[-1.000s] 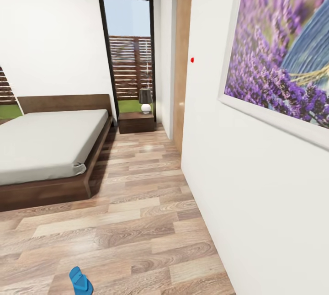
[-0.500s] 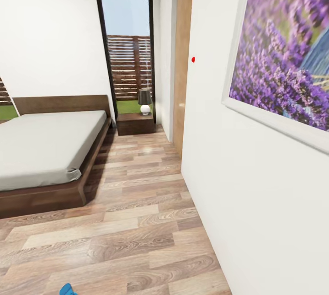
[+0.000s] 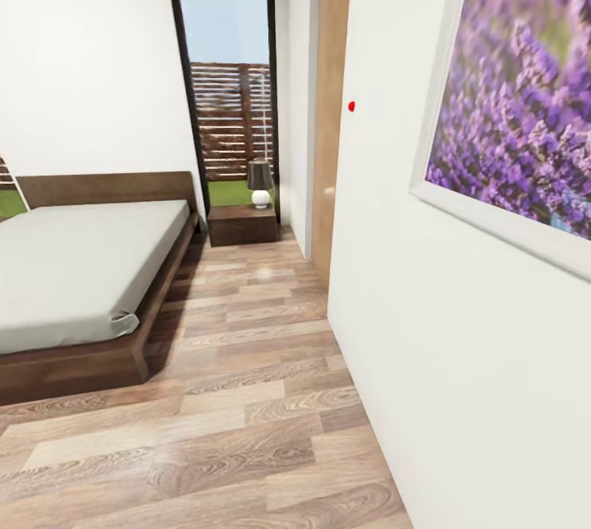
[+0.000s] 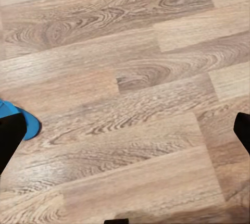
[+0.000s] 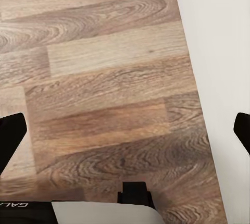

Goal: In the bedroom, move the book from the bed onto either nightstand, and place the two sandals side by side next to the bed.

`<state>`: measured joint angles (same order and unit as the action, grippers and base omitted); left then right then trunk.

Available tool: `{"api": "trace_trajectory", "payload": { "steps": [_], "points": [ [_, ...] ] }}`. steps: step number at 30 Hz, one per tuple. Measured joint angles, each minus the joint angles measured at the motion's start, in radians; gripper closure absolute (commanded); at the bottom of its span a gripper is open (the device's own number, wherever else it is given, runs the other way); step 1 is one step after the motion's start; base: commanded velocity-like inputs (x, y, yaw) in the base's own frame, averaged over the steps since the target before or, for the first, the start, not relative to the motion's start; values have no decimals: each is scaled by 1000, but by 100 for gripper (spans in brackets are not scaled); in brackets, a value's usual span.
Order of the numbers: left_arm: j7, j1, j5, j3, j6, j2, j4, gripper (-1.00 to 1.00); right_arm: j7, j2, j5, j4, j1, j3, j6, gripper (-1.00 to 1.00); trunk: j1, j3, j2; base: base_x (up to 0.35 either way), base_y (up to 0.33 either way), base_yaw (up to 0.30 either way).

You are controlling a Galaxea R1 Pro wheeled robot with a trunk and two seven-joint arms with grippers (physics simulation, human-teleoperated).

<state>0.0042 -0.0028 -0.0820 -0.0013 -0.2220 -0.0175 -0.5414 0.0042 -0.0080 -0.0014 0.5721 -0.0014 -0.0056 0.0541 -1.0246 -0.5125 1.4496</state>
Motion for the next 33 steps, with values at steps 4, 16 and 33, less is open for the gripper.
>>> {"api": "trace_trajectory", "payload": {
  "steps": [4, 16, 33],
  "points": [
    [0, 0, 0, 0, -1, 1, 0, -100, 0, 0, 0, 0, 0, -1, 0, -100, 0, 0, 0, 220, 0, 201],
    [0, 0, 0, 0, -1, -1, 0, -100, 0, 0, 0, 0, 0, -1, 0, -100, 0, 0, 0, 32, 0, 275],
    [0, 0, 0, 0, 0, -1, 0, -100, 0, 0, 0, 0, 0, 0, 0, -100, 0, 0, 0, 16, 0, 175]
  ]
}}
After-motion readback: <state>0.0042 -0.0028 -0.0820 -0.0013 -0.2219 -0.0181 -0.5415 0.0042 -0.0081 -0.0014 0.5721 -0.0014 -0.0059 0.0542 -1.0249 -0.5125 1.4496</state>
